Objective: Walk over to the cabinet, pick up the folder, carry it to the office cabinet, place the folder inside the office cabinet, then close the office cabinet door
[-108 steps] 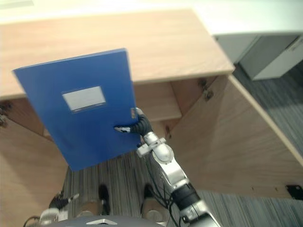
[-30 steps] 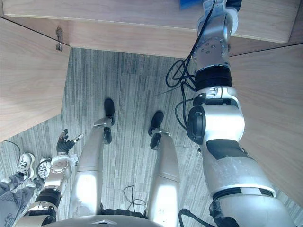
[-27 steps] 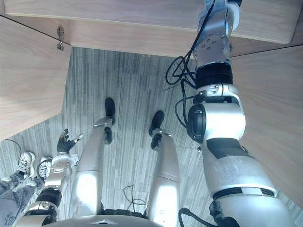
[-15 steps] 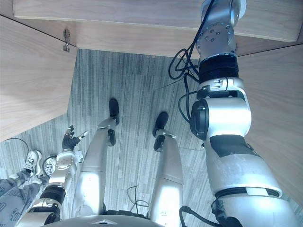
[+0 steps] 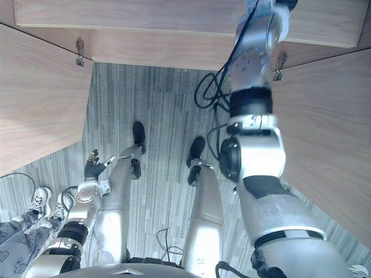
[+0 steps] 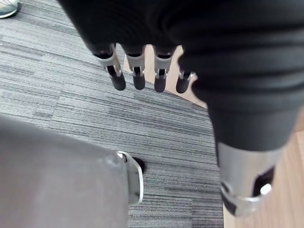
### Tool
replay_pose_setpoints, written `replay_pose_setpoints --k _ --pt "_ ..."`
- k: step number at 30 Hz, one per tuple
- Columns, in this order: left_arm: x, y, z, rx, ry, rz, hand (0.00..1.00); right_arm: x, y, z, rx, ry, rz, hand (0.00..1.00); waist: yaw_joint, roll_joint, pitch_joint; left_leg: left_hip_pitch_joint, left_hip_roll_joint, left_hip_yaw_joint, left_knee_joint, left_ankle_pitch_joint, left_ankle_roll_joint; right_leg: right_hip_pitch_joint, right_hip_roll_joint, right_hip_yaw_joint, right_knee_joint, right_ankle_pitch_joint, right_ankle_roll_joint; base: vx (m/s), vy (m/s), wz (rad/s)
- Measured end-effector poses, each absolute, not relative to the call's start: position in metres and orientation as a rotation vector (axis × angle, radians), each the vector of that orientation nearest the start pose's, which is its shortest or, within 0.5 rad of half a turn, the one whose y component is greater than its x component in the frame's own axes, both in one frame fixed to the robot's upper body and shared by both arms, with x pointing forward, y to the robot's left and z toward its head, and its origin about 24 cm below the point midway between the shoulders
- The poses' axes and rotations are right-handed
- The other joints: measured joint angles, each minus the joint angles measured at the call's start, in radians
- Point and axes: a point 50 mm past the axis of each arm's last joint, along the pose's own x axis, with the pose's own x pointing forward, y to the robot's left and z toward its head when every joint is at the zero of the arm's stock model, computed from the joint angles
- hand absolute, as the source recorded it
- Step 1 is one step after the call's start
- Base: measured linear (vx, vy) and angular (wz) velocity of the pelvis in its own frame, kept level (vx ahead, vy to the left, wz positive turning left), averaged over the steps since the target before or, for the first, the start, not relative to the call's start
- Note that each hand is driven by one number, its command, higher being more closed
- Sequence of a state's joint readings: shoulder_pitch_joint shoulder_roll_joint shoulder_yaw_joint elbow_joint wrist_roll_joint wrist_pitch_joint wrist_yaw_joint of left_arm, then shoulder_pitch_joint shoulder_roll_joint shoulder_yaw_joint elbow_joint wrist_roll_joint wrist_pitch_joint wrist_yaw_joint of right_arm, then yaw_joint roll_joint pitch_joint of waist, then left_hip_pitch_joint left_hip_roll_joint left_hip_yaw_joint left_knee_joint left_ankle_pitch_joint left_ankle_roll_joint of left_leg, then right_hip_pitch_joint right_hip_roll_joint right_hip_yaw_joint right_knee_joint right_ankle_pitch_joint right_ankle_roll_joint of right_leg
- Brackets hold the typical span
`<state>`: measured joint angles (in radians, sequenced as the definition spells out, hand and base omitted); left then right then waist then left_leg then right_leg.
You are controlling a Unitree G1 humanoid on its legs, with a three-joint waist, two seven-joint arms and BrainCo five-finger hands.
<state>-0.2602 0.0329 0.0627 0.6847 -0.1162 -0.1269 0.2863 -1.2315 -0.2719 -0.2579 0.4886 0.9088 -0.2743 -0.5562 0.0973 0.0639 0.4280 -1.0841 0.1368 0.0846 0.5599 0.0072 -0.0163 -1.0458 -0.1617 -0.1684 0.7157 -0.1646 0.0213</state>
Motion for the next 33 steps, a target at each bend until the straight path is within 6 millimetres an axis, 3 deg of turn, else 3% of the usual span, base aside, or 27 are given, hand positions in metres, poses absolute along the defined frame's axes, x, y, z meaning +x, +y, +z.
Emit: replay_pose_setpoints --k 4,8,13,18,19,26,28,33 --pt "0.281 0.170 -0.030 -0.068 0.302 0.344 0.00 0.355 -0.201 0.296 1.056 -0.693 -0.450 0.00 -0.007 0.000 0.000 0.000 0.012 -0.002 0.019 -0.011 -0.002 0.003 0.012 0.003 0.000 0.000 0.000 -0.02 -0.010 -0.09" --pt "0.283 0.163 -0.025 -0.093 0.279 0.341 0.00 0.349 -0.202 0.274 0.924 -0.687 -0.545 0.00 -0.016 0.000 0.000 0.000 0.018 -0.003 0.030 -0.014 -0.005 0.002 0.019 0.005 0.010 -0.002 -0.004 -0.01 -0.012 -0.02" --pt "0.284 0.160 -0.023 -0.089 0.273 0.334 0.00 0.345 -0.203 0.267 0.719 -0.694 -0.586 0.00 -0.015 0.000 0.000 0.002 0.027 -0.004 0.024 -0.016 -0.011 -0.002 0.026 0.006 0.014 -0.005 -0.011 -0.02 -0.025 -0.04" --pt "0.284 0.159 -0.023 -0.085 0.274 0.325 0.00 0.343 -0.197 0.273 0.561 -0.717 -0.562 0.00 -0.013 -0.001 0.000 0.018 0.027 0.010 0.008 -0.006 -0.010 -0.002 0.026 0.015 0.011 -0.002 -0.012 0.00 -0.002 -0.01" --pt "0.283 0.159 -0.024 -0.084 0.276 0.326 0.00 0.342 -0.195 0.277 0.532 -0.731 -0.546 1.00 -0.014 -0.002 -0.001 0.022 0.027 0.015 0.004 -0.006 -0.009 -0.001 0.026 0.018 0.008 -0.002 -0.012 0.01 -0.004 -0.03" --pt "0.280 0.158 -0.027 -0.057 0.285 0.313 0.00 0.327 -0.190 0.276 0.188 -0.818 -0.590 1.00 -0.017 -0.005 -0.003 0.055 0.025 0.018 -0.015 -0.006 -0.006 0.037 0.026 0.015 -0.017 0.002 -0.008 0.00 0.000 0.00" --pt "0.276 0.161 -0.029 -0.031 0.290 0.315 0.00 0.319 -0.187 0.273 -0.006 -0.865 -0.608 1.00 -0.016 -0.018 -0.011 0.059 0.024 0.021 -0.021 -0.006 -0.006 0.039 0.025 0.016 -0.024 0.002 -0.007 0.00 0.000 0.00" --pt "0.272 0.162 -0.032 0.004 0.293 0.300 0.00 0.313 -0.187 0.262 -0.321 -0.885 -0.666 1.00 -0.017 -0.020 -0.013 0.058 0.020 0.021 -0.023 -0.006 -0.006 0.040 0.022 0.014 -0.025 0.001 -0.006 0.00 0.000 0.00"
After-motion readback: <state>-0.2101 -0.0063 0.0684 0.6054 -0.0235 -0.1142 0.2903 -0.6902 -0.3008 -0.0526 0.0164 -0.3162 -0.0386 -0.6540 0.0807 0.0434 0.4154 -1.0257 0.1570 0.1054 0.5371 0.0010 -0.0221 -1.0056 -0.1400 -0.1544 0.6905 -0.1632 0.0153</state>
